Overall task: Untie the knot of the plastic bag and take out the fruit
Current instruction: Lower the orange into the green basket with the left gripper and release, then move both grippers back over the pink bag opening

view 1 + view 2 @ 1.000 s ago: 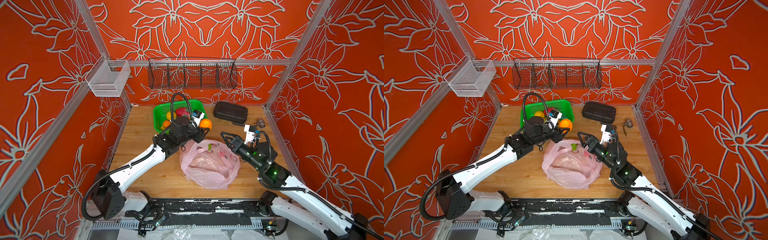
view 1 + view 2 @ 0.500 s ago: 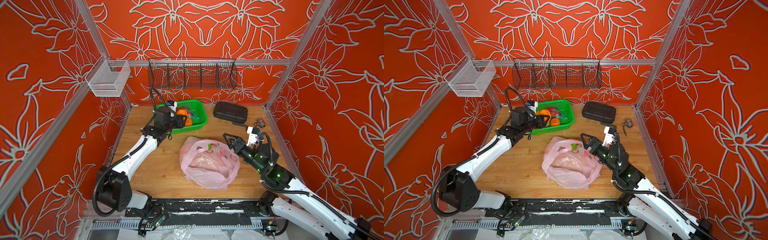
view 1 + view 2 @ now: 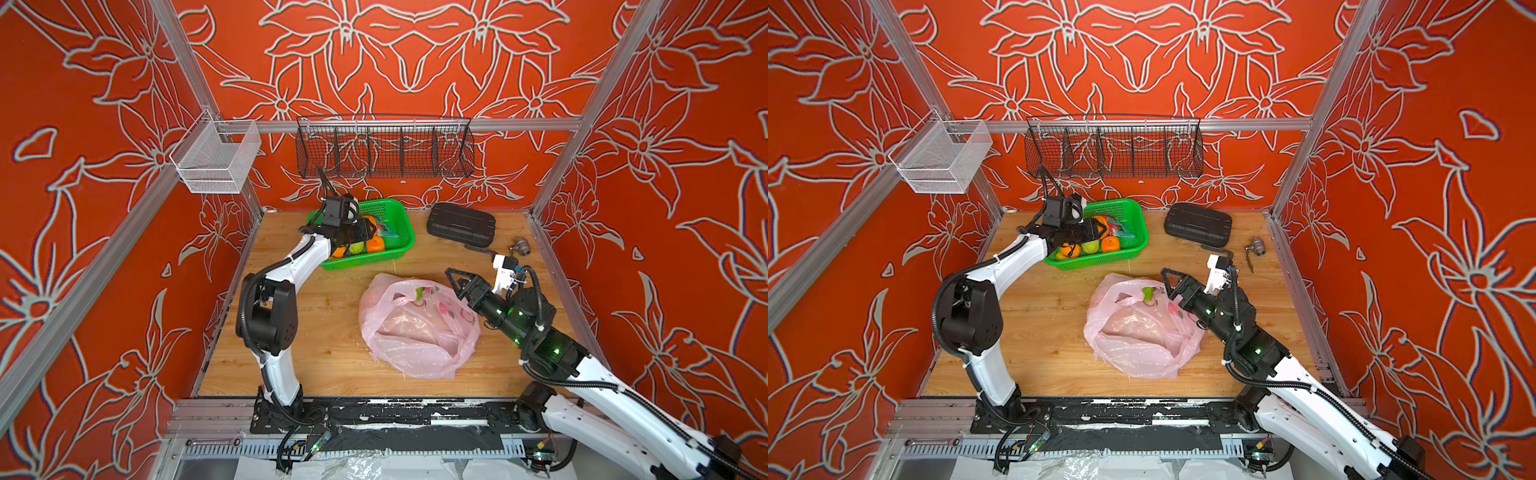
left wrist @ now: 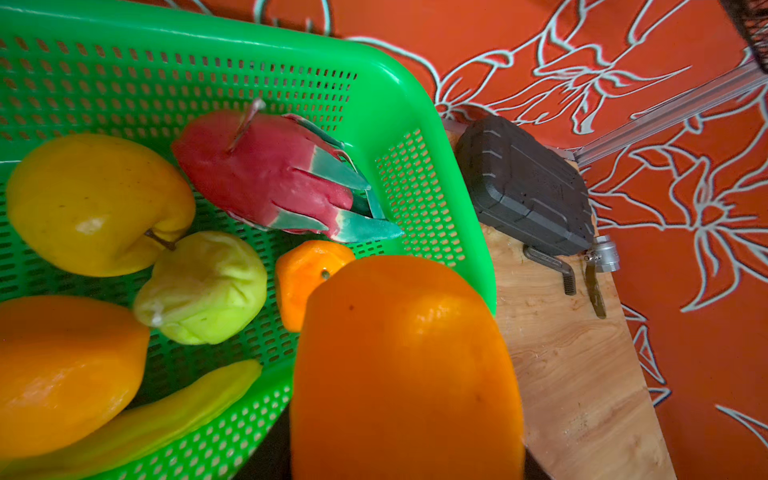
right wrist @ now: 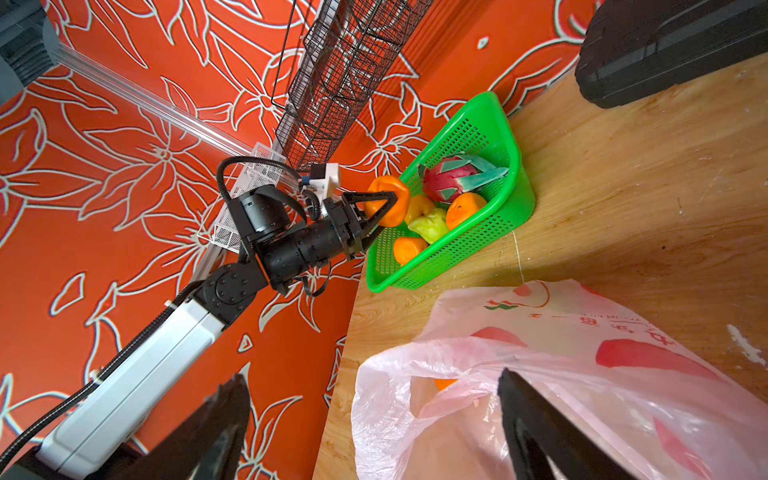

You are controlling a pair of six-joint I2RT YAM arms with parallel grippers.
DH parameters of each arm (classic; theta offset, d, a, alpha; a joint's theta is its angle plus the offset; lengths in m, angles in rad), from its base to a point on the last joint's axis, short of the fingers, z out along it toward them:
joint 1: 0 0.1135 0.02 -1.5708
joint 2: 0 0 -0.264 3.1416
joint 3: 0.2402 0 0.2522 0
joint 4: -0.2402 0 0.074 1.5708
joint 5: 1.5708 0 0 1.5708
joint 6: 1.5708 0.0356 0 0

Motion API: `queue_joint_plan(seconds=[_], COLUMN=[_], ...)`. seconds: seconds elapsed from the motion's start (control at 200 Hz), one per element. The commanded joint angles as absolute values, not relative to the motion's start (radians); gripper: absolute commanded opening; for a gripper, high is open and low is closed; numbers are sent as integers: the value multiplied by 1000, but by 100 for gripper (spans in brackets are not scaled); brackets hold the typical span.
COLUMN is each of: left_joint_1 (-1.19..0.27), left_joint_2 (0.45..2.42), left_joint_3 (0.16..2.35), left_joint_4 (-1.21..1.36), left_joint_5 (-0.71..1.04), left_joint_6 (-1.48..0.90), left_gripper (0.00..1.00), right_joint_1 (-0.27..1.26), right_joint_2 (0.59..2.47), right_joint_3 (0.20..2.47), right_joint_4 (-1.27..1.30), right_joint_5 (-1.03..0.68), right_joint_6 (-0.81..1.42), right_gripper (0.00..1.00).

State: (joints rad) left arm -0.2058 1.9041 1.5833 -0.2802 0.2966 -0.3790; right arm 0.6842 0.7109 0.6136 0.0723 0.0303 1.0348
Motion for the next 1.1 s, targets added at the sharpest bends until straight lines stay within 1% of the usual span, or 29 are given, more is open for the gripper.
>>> queue_joint_plan(seconds=[0.0,0.175,0.576,0.801,0.986,1.096], left_joint_1=[-206,-207,-209,-209,-209,-208], left_joint_2=[1988,2113,2260,2268,2217,2171], left_joint_3=[1691,1817,1901,1902,1887,1859], left_joint_4=[-395,-477,-540,-551,-555,-537], left_joint_5=[307,295,306,301,253,223], left_joint_6=[-358,-346,-336,-326,-313,-310], left_gripper=[46,46,46,57,70,72], right_joint_1=[684,684,684,684,684,684], right_joint_2=[701,699,699,698,706,712], right_joint_3=[611,613,614,614,619,620], right_joint_4=[55,47,48,44,51,56], right_joint_5=[54,58,53,51,43,41], right_joint_6=[1034,1030,1025,1026,1033,1037], right_gripper=[94,94,94,94,94,94])
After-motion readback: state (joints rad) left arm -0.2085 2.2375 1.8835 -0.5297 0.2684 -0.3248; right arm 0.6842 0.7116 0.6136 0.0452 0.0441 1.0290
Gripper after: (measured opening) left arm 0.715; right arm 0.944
